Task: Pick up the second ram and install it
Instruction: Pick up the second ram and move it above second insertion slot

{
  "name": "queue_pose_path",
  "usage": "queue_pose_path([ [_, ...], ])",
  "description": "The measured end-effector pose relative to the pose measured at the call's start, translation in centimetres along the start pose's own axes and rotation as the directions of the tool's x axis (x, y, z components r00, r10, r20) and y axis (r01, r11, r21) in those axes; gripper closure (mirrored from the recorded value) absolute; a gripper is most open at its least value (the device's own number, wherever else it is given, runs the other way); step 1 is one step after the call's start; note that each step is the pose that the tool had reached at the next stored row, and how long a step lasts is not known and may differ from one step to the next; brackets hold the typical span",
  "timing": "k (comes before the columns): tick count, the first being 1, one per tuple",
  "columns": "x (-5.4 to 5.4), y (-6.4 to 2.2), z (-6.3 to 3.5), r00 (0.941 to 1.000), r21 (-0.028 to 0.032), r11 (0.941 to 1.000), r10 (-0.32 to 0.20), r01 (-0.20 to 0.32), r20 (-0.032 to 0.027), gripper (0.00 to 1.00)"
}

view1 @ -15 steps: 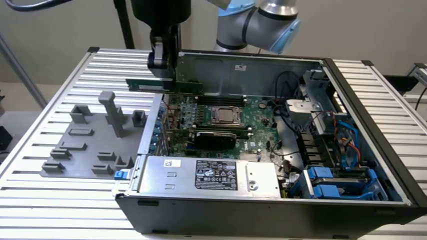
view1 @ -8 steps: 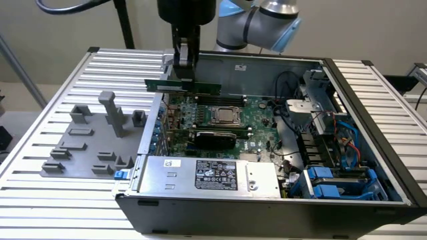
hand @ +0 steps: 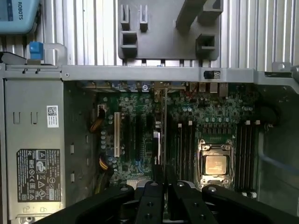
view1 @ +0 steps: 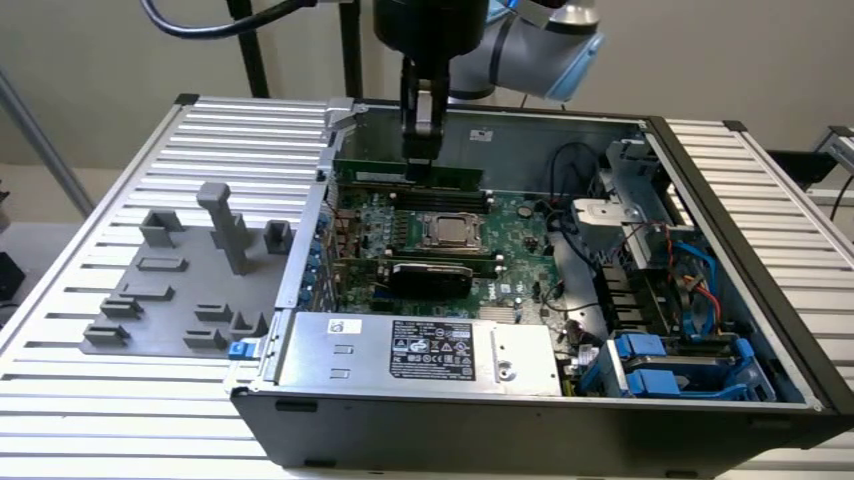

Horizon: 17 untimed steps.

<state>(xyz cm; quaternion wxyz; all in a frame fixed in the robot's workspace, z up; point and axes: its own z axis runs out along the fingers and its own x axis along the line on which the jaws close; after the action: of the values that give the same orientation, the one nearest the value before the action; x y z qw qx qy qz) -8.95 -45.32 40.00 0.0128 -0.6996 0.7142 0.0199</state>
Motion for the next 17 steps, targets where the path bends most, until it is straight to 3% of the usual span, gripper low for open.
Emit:
queue_pose_path([
  [8, -2.1, -2.92, 1.14, 1.0, 0.0, 1.0, 0.0, 0.0, 0.0, 0.87],
  [17, -5.5, -4.59, 2.52, 1.0, 0.0001, 1.0, 0.0, 0.0, 0.0, 0.87],
])
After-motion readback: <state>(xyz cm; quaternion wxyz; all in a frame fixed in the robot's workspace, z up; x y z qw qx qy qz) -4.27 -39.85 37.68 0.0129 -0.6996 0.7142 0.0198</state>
